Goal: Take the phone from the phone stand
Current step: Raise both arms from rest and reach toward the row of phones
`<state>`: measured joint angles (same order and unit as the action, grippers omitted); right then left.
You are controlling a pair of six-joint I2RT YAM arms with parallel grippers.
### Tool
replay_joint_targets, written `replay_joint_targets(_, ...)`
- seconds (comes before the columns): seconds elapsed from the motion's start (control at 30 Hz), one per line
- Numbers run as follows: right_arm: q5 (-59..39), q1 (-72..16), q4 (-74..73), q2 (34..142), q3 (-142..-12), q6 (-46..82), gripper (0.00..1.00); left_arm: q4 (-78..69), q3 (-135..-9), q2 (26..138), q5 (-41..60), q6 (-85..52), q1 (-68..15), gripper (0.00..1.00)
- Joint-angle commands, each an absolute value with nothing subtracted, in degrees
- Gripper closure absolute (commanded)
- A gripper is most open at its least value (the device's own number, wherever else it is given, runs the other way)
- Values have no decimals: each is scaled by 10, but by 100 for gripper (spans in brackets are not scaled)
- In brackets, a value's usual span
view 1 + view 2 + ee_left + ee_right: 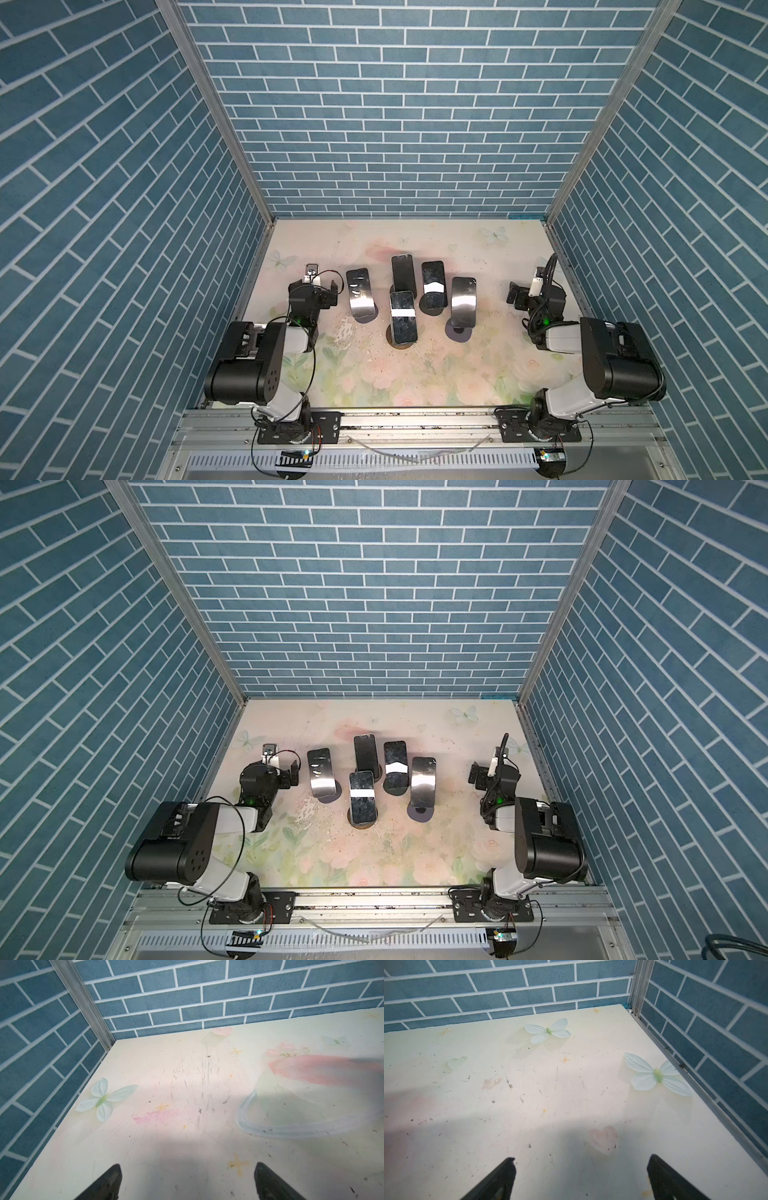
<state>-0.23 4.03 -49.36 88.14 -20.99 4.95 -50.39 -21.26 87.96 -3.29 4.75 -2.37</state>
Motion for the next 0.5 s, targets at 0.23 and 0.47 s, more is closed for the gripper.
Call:
replay_joint_targets(0.23,-47,40,-494,883,-226,23,1,-500,-221,878,-31,50,-20,0)
replay_joint_targets(0.47,-47,40,-494,883,-226,23,1,-500,-221,878,-31,50,-20,0)
